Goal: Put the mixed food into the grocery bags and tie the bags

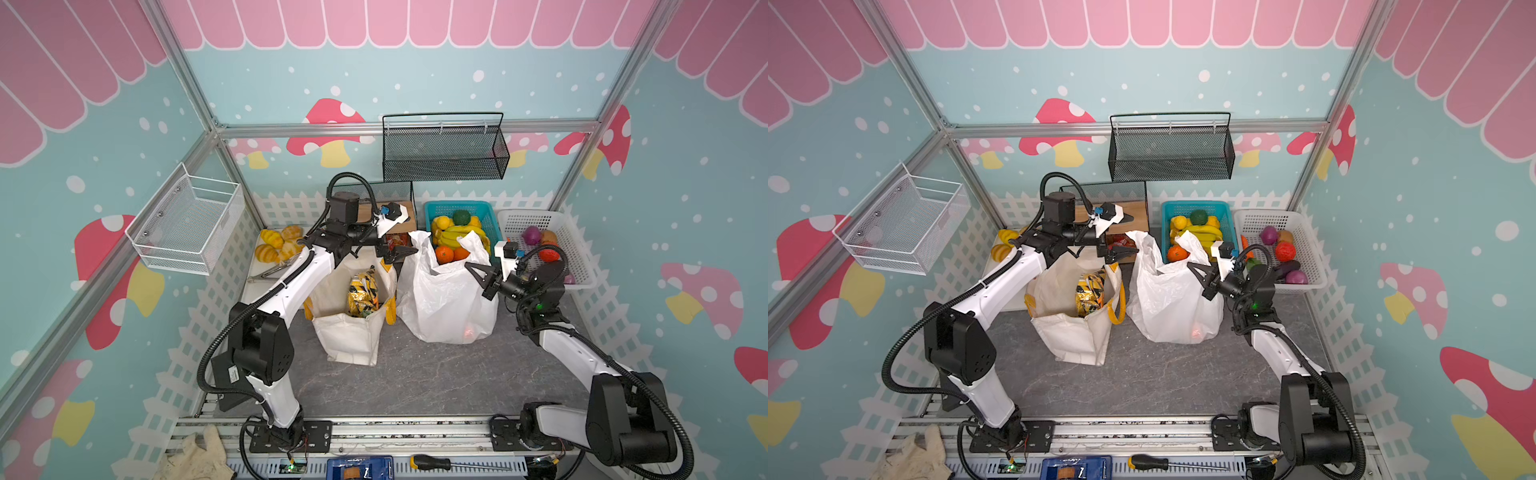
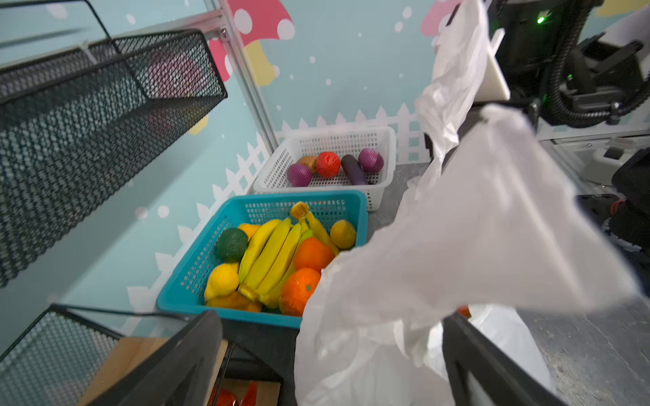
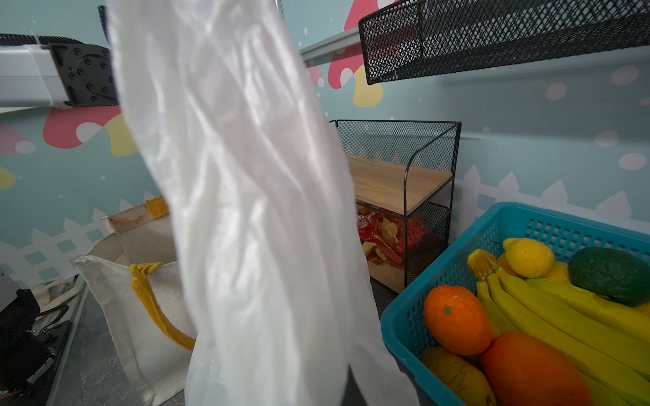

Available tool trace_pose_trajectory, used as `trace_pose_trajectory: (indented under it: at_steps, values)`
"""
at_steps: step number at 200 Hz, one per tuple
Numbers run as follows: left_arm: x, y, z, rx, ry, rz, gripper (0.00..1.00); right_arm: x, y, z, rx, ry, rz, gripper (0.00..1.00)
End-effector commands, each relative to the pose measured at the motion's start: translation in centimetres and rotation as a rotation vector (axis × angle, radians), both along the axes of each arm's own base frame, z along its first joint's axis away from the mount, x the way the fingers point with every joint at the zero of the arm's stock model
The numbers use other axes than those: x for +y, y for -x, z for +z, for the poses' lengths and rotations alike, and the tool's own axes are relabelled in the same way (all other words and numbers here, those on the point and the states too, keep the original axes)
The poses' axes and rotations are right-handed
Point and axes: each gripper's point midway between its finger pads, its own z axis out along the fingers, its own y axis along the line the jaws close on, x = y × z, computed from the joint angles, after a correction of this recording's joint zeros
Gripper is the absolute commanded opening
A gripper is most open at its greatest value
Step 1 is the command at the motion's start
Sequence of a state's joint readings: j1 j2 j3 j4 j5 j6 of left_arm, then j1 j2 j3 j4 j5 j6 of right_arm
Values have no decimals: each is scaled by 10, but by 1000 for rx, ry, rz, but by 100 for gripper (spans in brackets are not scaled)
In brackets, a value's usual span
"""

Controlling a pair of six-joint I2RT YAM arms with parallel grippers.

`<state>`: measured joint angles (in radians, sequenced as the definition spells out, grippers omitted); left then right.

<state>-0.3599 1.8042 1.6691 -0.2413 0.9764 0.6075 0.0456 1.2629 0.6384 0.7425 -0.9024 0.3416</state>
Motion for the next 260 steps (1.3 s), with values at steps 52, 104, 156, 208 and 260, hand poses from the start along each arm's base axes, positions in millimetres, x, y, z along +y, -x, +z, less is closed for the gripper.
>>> trace_pose_trajectory:
  at_steps: [52, 104, 156, 208, 260]
  values:
    - [-25, 7, -21, 10, 22, -162, 96, 0, -8, 13, -33, 13, 12, 0]
    - [-22, 11, -25, -33, 57, -162, 61, -1, -13, 15, -28, 7, 1, 0]
    - [-15, 13, -8, -57, 120, -112, 21, -8, -23, 20, 6, -25, -46, 0]
    - [-42, 56, -43, -130, -357, -58, 0, -1, -32, 11, 33, -7, -31, 0]
    - [-63, 61, -59, -134, -638, 12, 0, 16, -20, -1, -13, 76, 102, 0]
